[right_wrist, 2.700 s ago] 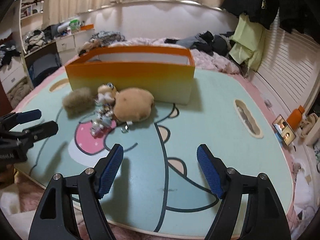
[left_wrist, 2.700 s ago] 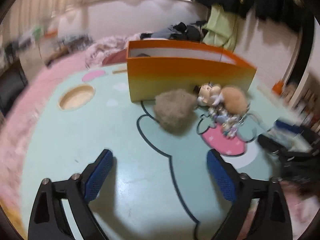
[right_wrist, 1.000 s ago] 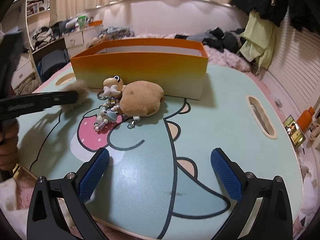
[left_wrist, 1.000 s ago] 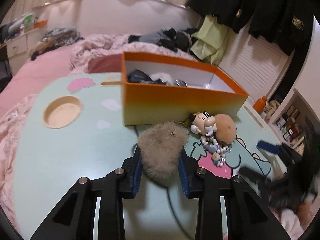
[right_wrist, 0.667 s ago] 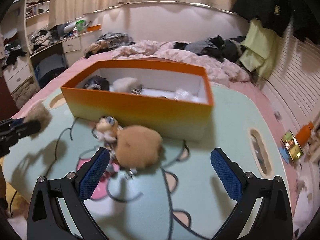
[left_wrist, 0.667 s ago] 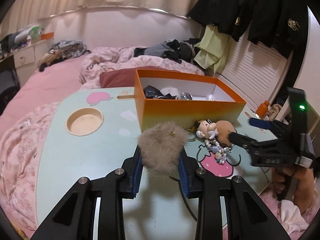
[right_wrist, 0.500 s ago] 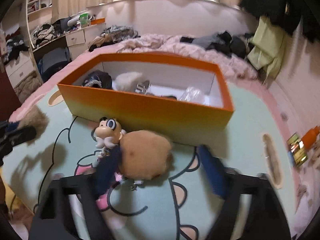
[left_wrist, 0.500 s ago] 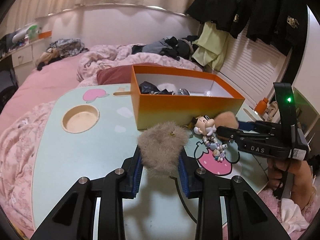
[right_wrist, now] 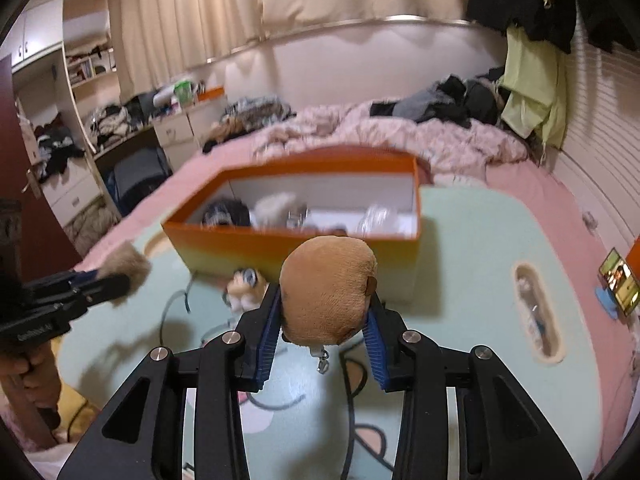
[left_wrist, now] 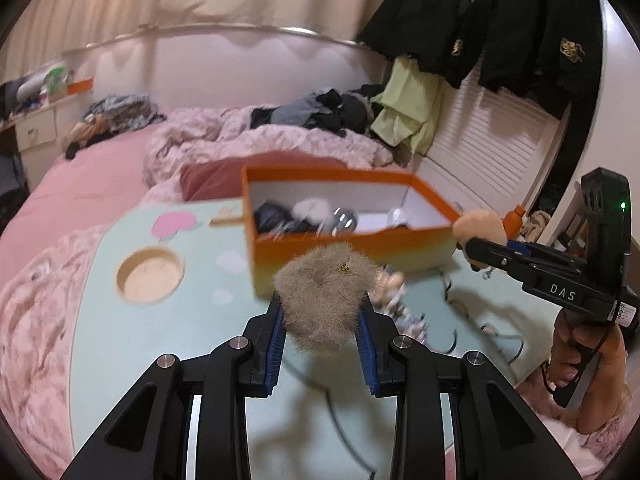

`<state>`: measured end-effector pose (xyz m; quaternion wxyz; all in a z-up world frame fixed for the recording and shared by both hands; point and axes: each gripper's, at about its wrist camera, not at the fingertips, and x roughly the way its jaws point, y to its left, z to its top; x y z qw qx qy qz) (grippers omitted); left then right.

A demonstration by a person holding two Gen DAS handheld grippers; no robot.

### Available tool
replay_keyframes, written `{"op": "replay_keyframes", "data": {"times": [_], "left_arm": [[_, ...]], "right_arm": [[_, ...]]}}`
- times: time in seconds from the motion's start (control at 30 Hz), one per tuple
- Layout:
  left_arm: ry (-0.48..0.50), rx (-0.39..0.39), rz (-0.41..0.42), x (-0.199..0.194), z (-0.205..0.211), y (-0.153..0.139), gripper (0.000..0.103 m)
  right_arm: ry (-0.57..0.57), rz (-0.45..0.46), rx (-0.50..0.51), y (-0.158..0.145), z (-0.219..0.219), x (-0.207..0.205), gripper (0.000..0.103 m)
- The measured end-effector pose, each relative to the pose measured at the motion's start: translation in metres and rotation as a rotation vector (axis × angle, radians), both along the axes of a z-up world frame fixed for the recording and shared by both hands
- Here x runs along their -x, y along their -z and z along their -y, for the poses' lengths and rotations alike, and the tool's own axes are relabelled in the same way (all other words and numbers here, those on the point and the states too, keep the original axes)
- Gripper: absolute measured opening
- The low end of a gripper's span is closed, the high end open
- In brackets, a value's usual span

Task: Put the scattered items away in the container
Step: 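Carry the pompom and plush ball into the orange box and release both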

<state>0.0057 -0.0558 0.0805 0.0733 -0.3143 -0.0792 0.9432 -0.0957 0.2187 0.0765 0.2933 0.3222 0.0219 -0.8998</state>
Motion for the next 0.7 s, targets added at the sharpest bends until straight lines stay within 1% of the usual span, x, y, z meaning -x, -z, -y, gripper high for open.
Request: {"op": "replay_keyframes", "data": {"times": [0.07, 0.17, 0.27, 0.37, 0.4, 0.47, 0.5, 0.53, 0.57, 0.6, 0.63, 0.67, 0.7], "left_arm": [[0.015, 0.003, 0.013, 0.017, -0.004, -0.009, 0.031], [0.028, 0.003, 0.032, 0.042, -0.008, -0.019, 0.031], [0.035, 0.004, 0.049, 0.073, -0.012, -0.028, 0.031], [0.018, 0.022, 0.077, 0.103, -0.015, -0.027, 0.031], [0.01, 0.038, 0.098, 0.116, -0.015, -0.024, 0.031], [0.009, 0.044, 0.15, 0.132, -0.015, -0.016, 0.031], [0.006, 0.04, 0.185, 0.139, -0.014, -0.011, 0.035], [-0.005, 0.033, 0.214, 0.145, -0.012, -0.006, 0.042], [-0.017, 0.026, 0.223, 0.145, -0.011, -0.004, 0.047], [-0.02, 0.02, 0.219, 0.144, -0.01, -0.004, 0.058], [-0.018, 0.01, 0.196, 0.138, -0.008, -0.005, 0.068], [-0.017, 0.008, 0.18, 0.133, -0.009, -0.005, 0.071], [-0.016, 0.012, 0.152, 0.124, -0.008, -0.008, 0.076]], "right_arm": [[-0.006, -0.016, 0.006, -0.01, 0.002, 0.007, 0.04], [-0.003, -0.043, -0.013, -0.022, 0.01, 0.019, 0.04], [-0.002, -0.041, -0.025, -0.028, 0.023, 0.041, 0.04], [0.012, -0.019, -0.045, -0.025, 0.036, 0.062, 0.04], [0.018, -0.015, -0.057, -0.023, 0.039, 0.068, 0.04], [0.037, -0.003, -0.093, -0.016, 0.049, 0.081, 0.04], [0.053, 0.0, -0.114, -0.012, 0.052, 0.086, 0.041], [0.072, 0.0, -0.138, -0.007, 0.055, 0.09, 0.042], [0.088, -0.003, -0.157, -0.003, 0.057, 0.092, 0.042], [0.101, -0.007, -0.171, 0.001, 0.059, 0.092, 0.044], [0.104, -0.01, -0.172, 0.003, 0.059, 0.09, 0.052], [0.101, -0.016, -0.166, 0.004, 0.057, 0.087, 0.061], [0.098, -0.029, -0.152, 0.004, 0.055, 0.082, 0.064]]}}
